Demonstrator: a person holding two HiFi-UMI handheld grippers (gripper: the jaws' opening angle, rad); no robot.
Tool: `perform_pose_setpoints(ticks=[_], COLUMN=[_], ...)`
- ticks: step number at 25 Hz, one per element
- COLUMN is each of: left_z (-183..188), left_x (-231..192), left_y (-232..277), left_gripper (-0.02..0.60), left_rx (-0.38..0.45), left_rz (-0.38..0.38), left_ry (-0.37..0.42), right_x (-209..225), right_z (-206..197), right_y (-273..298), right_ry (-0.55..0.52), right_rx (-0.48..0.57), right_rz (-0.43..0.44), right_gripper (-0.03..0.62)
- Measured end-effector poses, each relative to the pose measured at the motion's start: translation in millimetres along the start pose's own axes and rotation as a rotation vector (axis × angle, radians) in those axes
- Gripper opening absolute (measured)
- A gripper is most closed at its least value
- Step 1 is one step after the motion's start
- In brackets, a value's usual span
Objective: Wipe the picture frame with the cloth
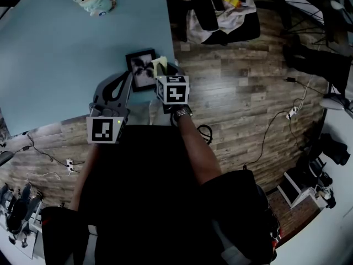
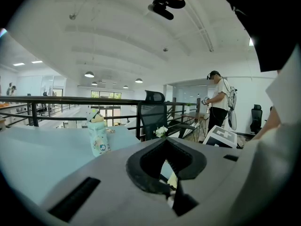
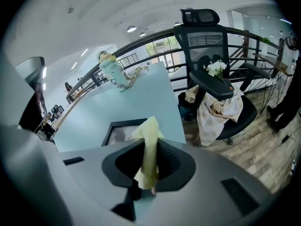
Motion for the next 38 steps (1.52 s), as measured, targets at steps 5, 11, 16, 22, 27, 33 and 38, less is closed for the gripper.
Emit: perform_pose_setpoints(ticks=[5, 11, 16, 22, 27, 33, 38], left_z=[-0.5, -4.6, -6.1, -8.8, -10.6, -14.1, -18.9], left_x=[-0.6, -5.4, -10.7, -17.1, -21.7, -29.2, -38.1], left_y=[-2.6, -3.6, -11.3, -18.6, -26.9, -38.3, -43.5], left_gripper=[-0.003, -0.003, -0.003, -0.003, -0.003, -0.003, -0.003], left_rx=[0.006, 0.001, 0.011, 0.017, 0.019, 0.031, 0.037], left_rz=[0.003, 0.005, 0.006, 0.005, 0.01, 0.022, 0.041], left_ry=[0.0, 0.004, 0.007, -0.005, -0.011, -0.014, -0.014], right_x=[3.0, 11.3, 12.8, 4.7, -11.1, -36.7, -55.9], right_z=[-0.6, 0.2, -2.4, -3.8, -5.5, -9.0, -11.4], right_y=[-3.1, -5.4, -11.6, -16.0, -14.7, -8.4, 4.4], right_ry=[0.002, 0.024, 0.047, 0.053, 0.031, -0.012, -0.046], right_rx=[0.006, 0.022, 0.043, 0.068, 0.07, 0.055, 0.036], right_rz=[-0.018, -0.049, -0.073, -0.079, -0.062, -0.024, 0.016], right_gripper=[0.058, 0.058, 0.058, 0.058, 0.058, 0.058, 0.058])
Point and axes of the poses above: the fingertips, and each gripper's own axes: y forward along the fingers, x to its right, z out of its top, the point moved 6 cm from there along -y, backward along the fingers, and after that the axes turned 10 degrees about z, right-handed, at the moved point
